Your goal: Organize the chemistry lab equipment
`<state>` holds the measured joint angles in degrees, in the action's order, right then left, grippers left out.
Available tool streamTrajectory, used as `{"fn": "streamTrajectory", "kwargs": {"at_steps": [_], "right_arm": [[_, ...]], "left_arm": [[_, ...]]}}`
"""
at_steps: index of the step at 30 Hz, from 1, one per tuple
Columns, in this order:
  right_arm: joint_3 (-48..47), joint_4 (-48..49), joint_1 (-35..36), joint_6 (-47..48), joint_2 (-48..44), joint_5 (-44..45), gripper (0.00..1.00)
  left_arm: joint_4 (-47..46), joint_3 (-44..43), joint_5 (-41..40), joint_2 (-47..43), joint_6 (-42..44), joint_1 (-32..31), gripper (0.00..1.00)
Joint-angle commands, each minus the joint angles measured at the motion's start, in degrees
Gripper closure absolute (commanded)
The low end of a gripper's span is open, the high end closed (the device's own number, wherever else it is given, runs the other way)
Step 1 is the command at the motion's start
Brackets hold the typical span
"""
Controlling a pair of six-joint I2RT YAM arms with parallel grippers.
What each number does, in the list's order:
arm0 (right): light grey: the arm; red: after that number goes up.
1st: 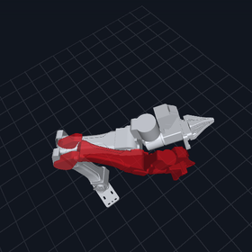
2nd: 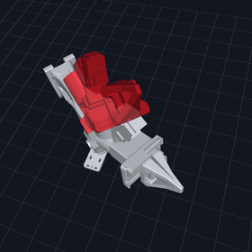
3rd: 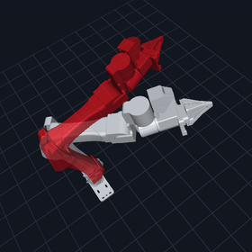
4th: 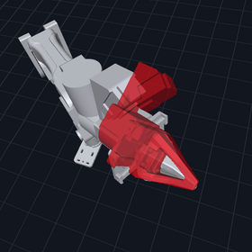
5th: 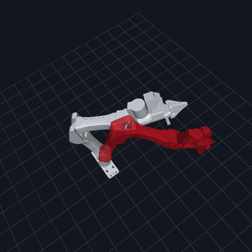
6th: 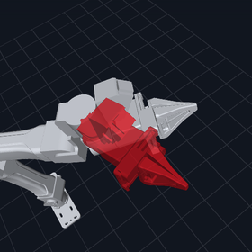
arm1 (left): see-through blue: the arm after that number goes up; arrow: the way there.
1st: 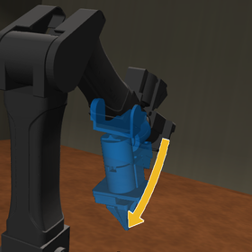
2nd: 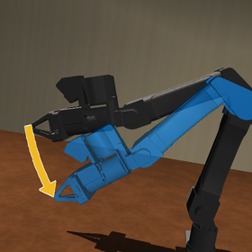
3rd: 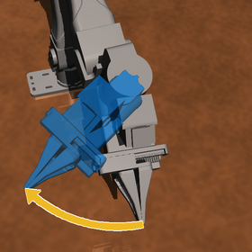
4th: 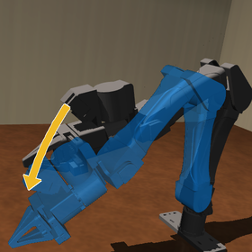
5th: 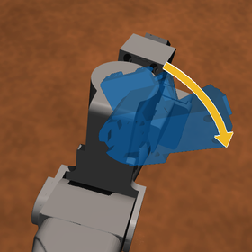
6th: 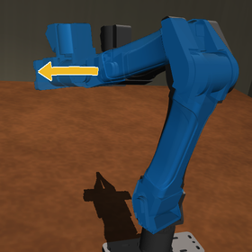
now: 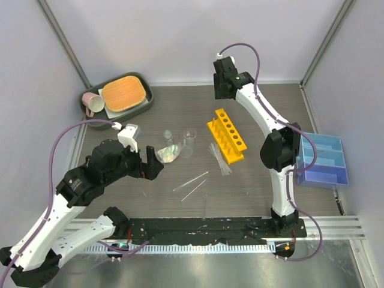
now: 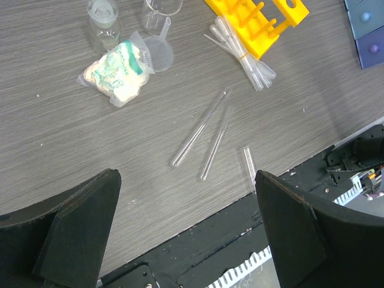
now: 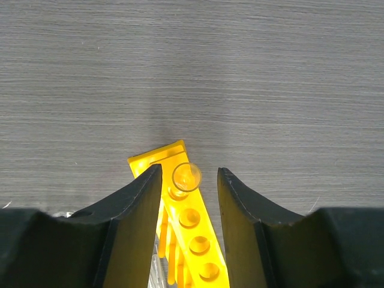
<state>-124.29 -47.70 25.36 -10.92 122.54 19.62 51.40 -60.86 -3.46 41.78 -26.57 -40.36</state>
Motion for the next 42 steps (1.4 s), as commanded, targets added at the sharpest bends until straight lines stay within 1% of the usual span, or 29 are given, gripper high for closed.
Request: {"fn": "streamTrajectory", "kwargs": {"at_steps": [1, 7, 10, 11, 13, 14, 17, 20, 22, 23, 26, 30, 35, 38, 42], "right_arm": [[-2.27, 0.77, -0.23, -0.6, 0.15, -0.54, 0.53], [-2.27, 1.12, -0.31, -0.68, 0.86, -1.25, 0.58], [-2.36, 1.21, -0.23, -0.86, 1.03, -1.34, 0.62], [-2.27, 1.21, -0.4, -0.95, 1.12, -1.34, 0.66], [-2.1, 1.21, -0.4, -0.95, 0.86, -1.34, 0.71], [-1.92, 1.21, -0.32, -1.12, 0.77, -1.42, 0.76], [-1.05, 1.21, -0.32, -1.3, -0.02, -1.51, 0.85], [0.71, 2.08, -0.32, -1.47, -1.51, -1.6, 0.89], [3.6, 3.14, -0.23, -1.48, -3.78, -1.42, 0.91], [5.18, 5.32, -0.32, -1.39, -4.93, -1.6, 0.91], [13.87, 10.41, -0.23, -1.3, -9.14, -2.12, 0.92], [21.35, 15.26, -0.05, -1.21, -13.63, -3.27, 0.94], [31.63, 22.47, 0.74, -1.3, -20.04, -3.27, 0.94], [35.94, 26.16, 1.18, -0.95, -22.69, -2.92, 0.94], [38.15, 28.01, 1.44, -0.07, -25.5, -2.65, 0.94]], "left_arm": [[-0.24, -1.54, -0.4, -0.29, 0.64, 0.19, 0.0], [0.19, -1.54, -0.49, -0.47, 0.46, 0.19, 0.0], [0.37, -1.72, -0.58, -0.73, 0.38, 0.19, 0.0], [0.63, -1.63, -0.58, -0.65, 0.38, 0.19, 0.0], [0.72, -1.72, -0.58, -0.73, 0.29, 0.19, 0.0], [0.72, -1.8, -0.67, -0.73, 0.37, 0.19, 0.0], [0.9, -1.81, -0.67, -0.74, 0.29, 0.19, 0.0], [0.9, -1.89, -0.67, -1.0, 0.11, 0.19, 0.0], [0.99, -1.98, -0.67, -1.09, 0.03, 0.19, 0.0], [1.07, -1.98, -0.67, -1.35, -0.06, 0.19, 0.0], [1.25, -1.89, -0.75, -1.87, -0.5, 0.19, 0.0], [1.51, -1.81, -0.76, -2.49, -0.85, 0.11, 0.0], [1.86, -1.98, -1.11, -2.84, -0.77, 0.1, 0.0], [1.87, -1.98, -1.19, -2.84, -0.85, 0.11, 0.0], [1.95, -1.98, -1.46, -2.93, -0.85, 0.19, 0.0]]}}
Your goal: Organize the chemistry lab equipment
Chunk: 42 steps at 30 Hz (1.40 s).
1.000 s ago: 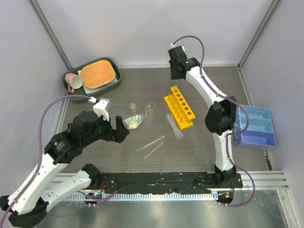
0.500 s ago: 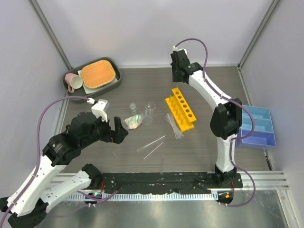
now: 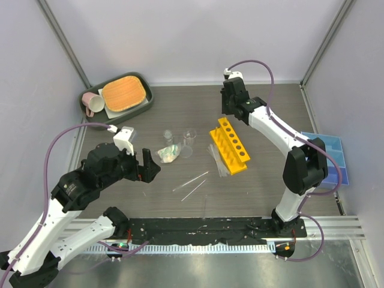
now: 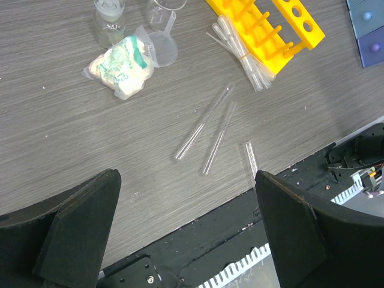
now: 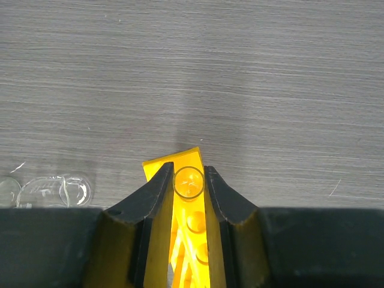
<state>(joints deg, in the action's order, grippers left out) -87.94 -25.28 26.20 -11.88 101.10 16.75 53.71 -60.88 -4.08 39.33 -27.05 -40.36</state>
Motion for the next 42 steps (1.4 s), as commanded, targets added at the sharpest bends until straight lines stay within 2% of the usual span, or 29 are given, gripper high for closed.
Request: {"fn": "streamTrajectory", "kwargs": {"at_steps": [1, 15, 28, 37, 42], "right_arm": [[2.07, 6.11, 0.61, 1.07, -4.42, 0.3, 0.94], [14.37, 18.76, 4.3, 5.55, -12.15, 5.3, 0.94], [19.12, 20.97, 5.27, 5.02, -13.82, 5.4, 0.91], [22.37, 23.61, 5.62, 4.85, -14.7, 5.31, 0.8], [22.37, 23.34, 5.71, 4.94, -14.7, 5.4, 0.58]], "left_arm": [[-0.36, -2.05, -0.93, -0.4, -0.37, 0.11, 0.0], [-0.1, -2.31, -1.46, -0.48, 0.33, 0.19, 0.0], [0.08, -1.96, -1.64, -0.75, 0.59, 0.19, 0.0], [-0.1, -1.96, -1.55, -0.66, 0.94, 0.11, 0.0], [-0.1, -1.87, -1.46, -0.48, 1.03, 0.19, 0.0]]}}
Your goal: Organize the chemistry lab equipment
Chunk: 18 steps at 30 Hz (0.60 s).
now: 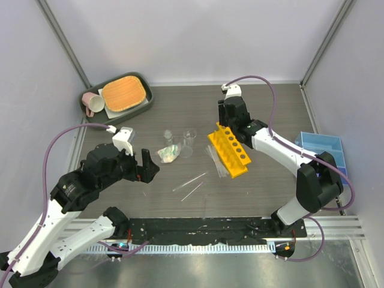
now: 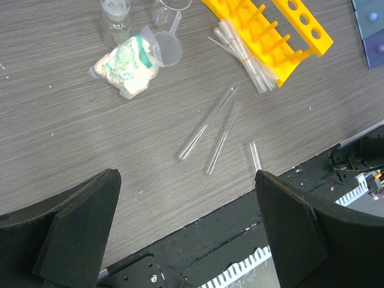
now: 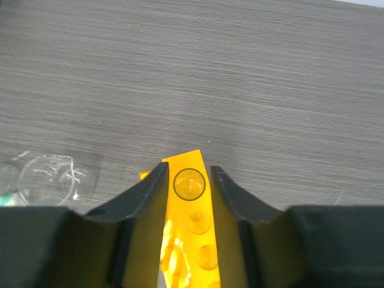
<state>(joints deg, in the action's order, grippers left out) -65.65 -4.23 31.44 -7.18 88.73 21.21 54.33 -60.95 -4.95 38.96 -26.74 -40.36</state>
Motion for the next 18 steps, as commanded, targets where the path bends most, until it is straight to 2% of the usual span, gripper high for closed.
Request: {"fn": "streamTrajectory", "kwargs": {"at_steps": [1, 3, 9, 11, 18], "right_arm": [[-0.01, 2.12, 0.55, 0.24, -2.42, 0.94, 0.55], [-0.27, 1.86, 0.64, 0.24, -2.51, 1.02, 0.48], [-2.55, -1.56, 1.25, 0.06, -2.86, 1.38, 0.38], [-4.57, -3.67, 1.86, -0.11, -2.95, 2.25, 0.36], [-9.58, -20.26, 4.76, -3.27, -6.72, 3.13, 0.36]], "left_arm": [[-0.71, -1.81, -0.59, -0.11, 0.73, 0.19, 0.0], [-0.8, -1.72, -0.59, -0.2, 0.81, 0.19, 0.0], [-0.8, -1.45, -0.67, -0.2, 0.99, 0.19, 0.0], [-0.8, -1.37, -0.67, -0.2, 0.99, 0.19, 0.0], [-0.45, -0.23, -0.06, 0.41, 1.52, 0.19, 0.0]]}}
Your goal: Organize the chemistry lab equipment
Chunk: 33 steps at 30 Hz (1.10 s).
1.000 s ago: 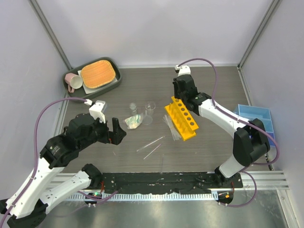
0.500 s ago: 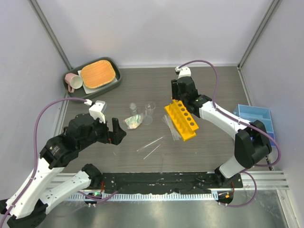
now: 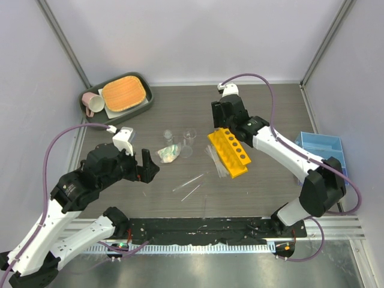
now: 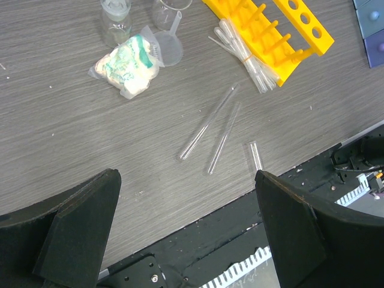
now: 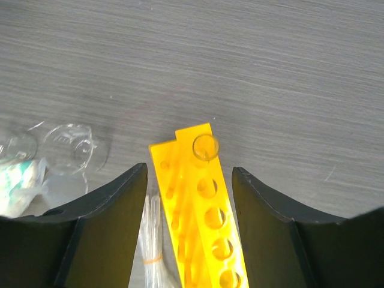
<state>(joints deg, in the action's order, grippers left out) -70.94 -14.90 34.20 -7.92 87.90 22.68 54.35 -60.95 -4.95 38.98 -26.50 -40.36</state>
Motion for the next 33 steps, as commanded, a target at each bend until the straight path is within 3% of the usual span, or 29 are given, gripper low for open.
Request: {"fn": "streamTrajectory", "kwargs": {"at_steps": [1, 6, 14, 24, 33], "right_arm": [[-5.08, -11.54, 2.45, -2.97, -6.33, 1.41, 0.36], [-6.23, -23.57, 5.08, -4.56, -9.32, -0.97, 0.36], [-5.88, -34.22, 11.85, -7.89, -14.06, -3.86, 0.36], [1.06, -33.53, 15.28, -10.27, -21.1, -8.52, 0.36], [4.58, -33.09, 15.81, -9.3, -24.17, -10.11, 0.36]], "left_arm": [[-0.56, 0.82, 0.03, 0.65, 1.36, 0.19, 0.0], [-1.96, 2.59, 1.78, 4.78, 1.81, 0.02, 0.0], [-3.29, 1.63, 1.97, 13.21, 4.78, -0.33, 0.03], [-3.19, -3.04, -5.33, 31.67, 19.29, -4.63, 0.06], [-15.67, 4.69, -4.81, 37.04, 21.23, -9.99, 0.05]]}}
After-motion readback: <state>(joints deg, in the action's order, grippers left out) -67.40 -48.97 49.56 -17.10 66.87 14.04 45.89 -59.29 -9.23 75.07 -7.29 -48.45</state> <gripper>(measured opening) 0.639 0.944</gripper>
